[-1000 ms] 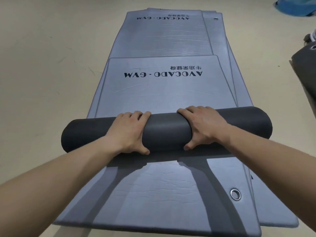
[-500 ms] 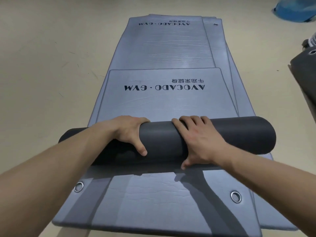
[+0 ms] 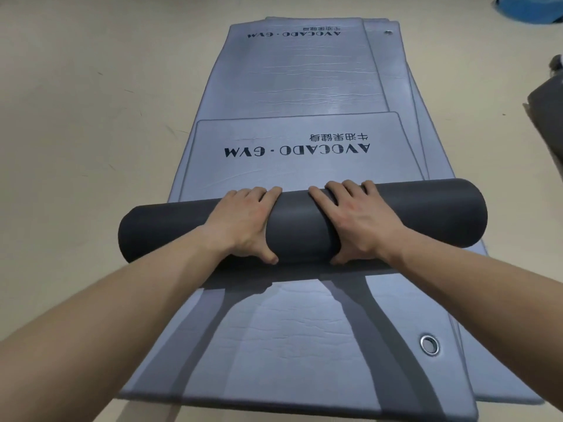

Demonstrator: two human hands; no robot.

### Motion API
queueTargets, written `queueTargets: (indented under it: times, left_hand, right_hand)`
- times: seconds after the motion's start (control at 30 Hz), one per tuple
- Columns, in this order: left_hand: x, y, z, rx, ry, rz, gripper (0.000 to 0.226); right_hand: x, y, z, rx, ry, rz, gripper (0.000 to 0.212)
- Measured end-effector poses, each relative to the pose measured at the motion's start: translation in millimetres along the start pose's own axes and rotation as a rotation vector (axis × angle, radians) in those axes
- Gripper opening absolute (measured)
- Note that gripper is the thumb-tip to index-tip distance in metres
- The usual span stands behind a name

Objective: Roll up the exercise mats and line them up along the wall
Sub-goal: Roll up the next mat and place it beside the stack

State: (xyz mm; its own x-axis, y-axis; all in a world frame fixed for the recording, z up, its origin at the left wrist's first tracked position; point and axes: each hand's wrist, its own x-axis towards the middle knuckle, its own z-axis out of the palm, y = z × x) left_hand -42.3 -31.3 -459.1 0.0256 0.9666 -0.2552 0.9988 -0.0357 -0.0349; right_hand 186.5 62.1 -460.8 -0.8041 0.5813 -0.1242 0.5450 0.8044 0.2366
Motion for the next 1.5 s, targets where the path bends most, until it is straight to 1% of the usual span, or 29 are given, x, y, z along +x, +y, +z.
queueTargets:
  times: [0.07, 0.13, 0.17, 0.23, 0.3, 0.37, 0.43, 0.47, 0.5, 0.57, 0.6, 0.63, 0.7, 0.77, 0.83, 0.9, 0.97, 1.03, 1.07, 1.13, 1.2, 1.23, 1.27, 1.3, 1.37, 1.4, 1.43, 1.5]
  left_hand:
    - [-7.9, 4.4, 8.3, 0.077, 0.044, -0.047, 0.145]
    - [-13.2, 5.1, 11.7, 0.121, 0.085, -0.054, 0.139]
    - [-12.7, 3.6, 8.3, 0.124, 0.071, -0.037, 0.134]
    - [-9.2, -1.3, -3.9, 0.059, -0.030, 0.006, 0.126]
    - [-5.7, -4.7, -14.2, -0.048, -0.186, 0.046, 0.123]
    - [-0.5, -8.8, -19.5, -0.153, -0.293, 0.051, 0.120]
    - [5.1, -12.5, -19.9, -0.213, -0.337, 0.036, 0.120]
    - [5.6, -12.9, -18.4, -0.224, -0.325, 0.032, 0.125]
    - [3.3, -12.3, -15.2, -0.208, -0.276, 0.026, 0.133]
    - [-10.1, -4.2, -0.1, -0.073, -0.094, 0.008, 0.146]
    - [-19.3, 1.9, 9.8, 0.012, -0.006, -0.003, 0.148]
    - [-25.2, 6.2, 17.5, 0.073, 0.048, -0.006, 0.148]
    - [-21.7, 5.8, 19.4, 0.096, 0.066, 0.006, 0.143]
    - [-11.8, -0.2, 10.1, 0.058, 0.026, 0.028, 0.137]
    - [-0.2, -5.4, -3.7, 0.036, -0.009, 0.037, 0.133]
    - [8.5, -9.4, -17.0, -0.036, -0.089, 0.032, 0.127]
    - [15.3, -13.3, -27.1, -0.137, -0.251, 0.036, 0.119]
    - [14.9, -14.5, -29.6, -0.258, -0.390, 0.028, 0.118]
    - [12.9, -13.9, -26.2, -0.297, -0.405, 0.034, 0.120]
    - [10.4, -11.8, -20.8, -0.343, -0.393, 0.043, 0.122]
    - [13.2, -12.6, -23.9, -0.379, -0.418, 0.036, 0.123]
    - [13.6, -13.1, -25.6, -0.392, -0.415, 0.036, 0.122]
    - [10.8, -11.8, -26.3, -0.381, -0.377, 0.043, 0.123]
    - [5.3, -8.3, -24.5, -0.322, -0.298, 0.054, 0.125]
    - [-10.8, 2.5, -10.0, -0.105, -0.075, 0.050, 0.134]
    - [-19.8, 9.0, -2.5, -0.016, 0.001, 0.039, 0.138]
    - [-24.5, 12.1, 2.5, 0.027, 0.045, 0.034, 0.139]
    - [-17.5, 6.3, 1.1, 0.015, 0.052, 0.050, 0.136]
  right_hand:
    - [7.4, 0.0, -5.0, 0.021, -0.021, 0.005, 0.137]
    - [11.3, 0.7, -12.1, 0.059, -0.073, -0.014, 0.130]
    - [11.5, 1.7, -16.0, 0.100, -0.106, -0.022, 0.128]
    - [8.0, 3.7, -23.4, 0.222, -0.204, -0.027, 0.127]
    - [-3.6, 1.6, -23.1, 0.282, -0.262, -0.017, 0.135]
    - [-23.0, -10.8, -15.1, 0.215, -0.217, -0.001, 0.147]
    - [-35.4, -19.0, -6.2, 0.151, -0.153, 0.017, 0.153]
    - [-32.9, -17.5, -4.7, 0.152, -0.150, 0.016, 0.150]
    - [-24.8, -12.9, -6.1, 0.171, -0.164, 0.011, 0.147]
    - [-1.9, 2.3, -14.6, 0.257, -0.227, 0.001, 0.143]
    - [7.1, 8.7, -19.4, 0.300, -0.264, -0.005, 0.143]
    - [12.0, 12.0, -20.2, 0.319, -0.275, -0.012, 0.143]
    - [7.3, 11.4, -11.7, 0.268, -0.222, -0.001, 0.144]
    - [-7.7, 5.4, 1.2, 0.144, -0.133, 0.025, 0.150]
    - [-9.7, 5.2, 3.5, 0.103, -0.107, 0.034, 0.150]
    - [0.2, 10.2, -11.4, 0.152, -0.165, 0.024, 0.138]
    - [5.3, 18.1, -25.4, 0.269, -0.275, 0.019, 0.130]
    - [-0.8, 21.5, -29.6, 0.368, -0.382, -0.003, 0.131]
    - [-6.4, 19.4, -29.1, 0.367, -0.392, -0.004, 0.135]
    - [-19.6, 5.4, -22.8, 0.268, -0.300, 0.019, 0.146]
    - [-31.8, -13.1, -14.8, 0.171, -0.186, 0.050, 0.148]
    - [-33.1, -17.3, -11.4, 0.154, -0.155, 0.043, 0.144]
    - [-29.7, -16.3, -11.0, 0.160, -0.152, 0.034, 0.140]
    - [-22.6, -11.5, -13.6, 0.189, -0.163, 0.029, 0.137]
    - [-4.6, 2.9, -23.7, 0.278, -0.216, 0.029, 0.136]
    - [1.5, 7.5, -27.4, 0.308, -0.234, 0.026, 0.136]
    - [4.5, 8.9, -27.5, 0.310, -0.225, 0.022, 0.136]
    - [-2.2, 2.6, -19.3, 0.218, -0.144, 0.026, 0.140]
